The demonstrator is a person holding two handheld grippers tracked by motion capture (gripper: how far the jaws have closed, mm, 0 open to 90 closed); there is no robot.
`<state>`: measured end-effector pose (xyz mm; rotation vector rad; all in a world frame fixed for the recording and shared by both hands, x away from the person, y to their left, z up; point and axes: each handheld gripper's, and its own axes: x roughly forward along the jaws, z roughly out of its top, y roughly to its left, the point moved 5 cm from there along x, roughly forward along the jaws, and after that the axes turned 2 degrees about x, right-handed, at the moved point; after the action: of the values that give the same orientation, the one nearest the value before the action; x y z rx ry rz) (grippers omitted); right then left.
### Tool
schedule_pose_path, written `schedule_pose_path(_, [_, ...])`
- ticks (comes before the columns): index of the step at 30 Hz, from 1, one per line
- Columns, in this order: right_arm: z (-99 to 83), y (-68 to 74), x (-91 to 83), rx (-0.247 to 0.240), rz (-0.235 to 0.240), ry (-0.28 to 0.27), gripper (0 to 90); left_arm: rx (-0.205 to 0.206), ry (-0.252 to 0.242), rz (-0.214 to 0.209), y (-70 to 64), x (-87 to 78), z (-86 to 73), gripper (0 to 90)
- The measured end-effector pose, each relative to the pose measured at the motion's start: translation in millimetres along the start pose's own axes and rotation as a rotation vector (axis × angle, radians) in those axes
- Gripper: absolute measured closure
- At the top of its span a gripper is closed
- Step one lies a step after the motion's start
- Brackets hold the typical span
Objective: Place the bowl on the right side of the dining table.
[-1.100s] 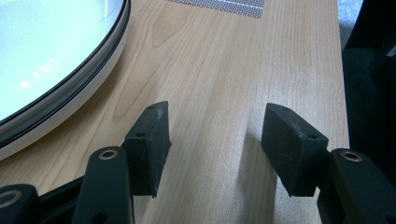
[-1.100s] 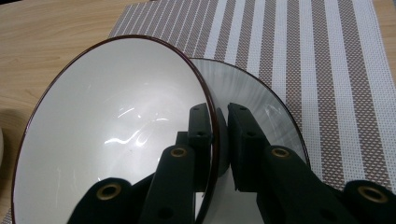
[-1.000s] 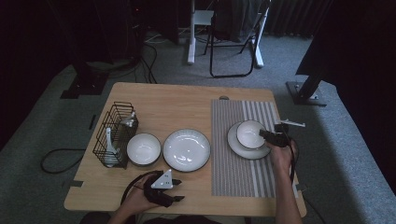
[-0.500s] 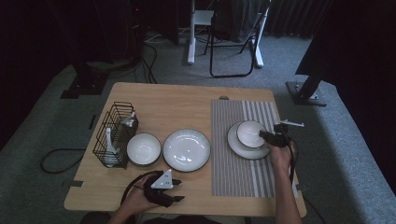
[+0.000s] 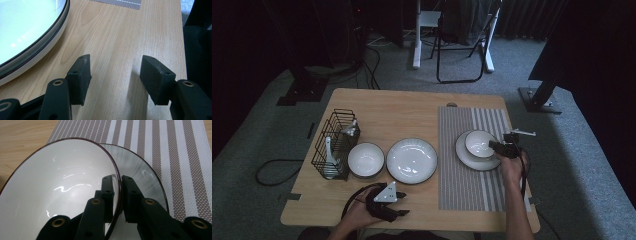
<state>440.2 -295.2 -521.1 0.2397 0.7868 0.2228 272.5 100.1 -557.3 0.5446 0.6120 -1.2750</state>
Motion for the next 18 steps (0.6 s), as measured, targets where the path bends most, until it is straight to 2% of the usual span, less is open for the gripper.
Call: schedule_pose_path(18, [-0.4,-2.3,0.9,0.003,0.011,-0.011,80.1,0.000,0.001,0.000,0.0,0.0,0.0,42.7])
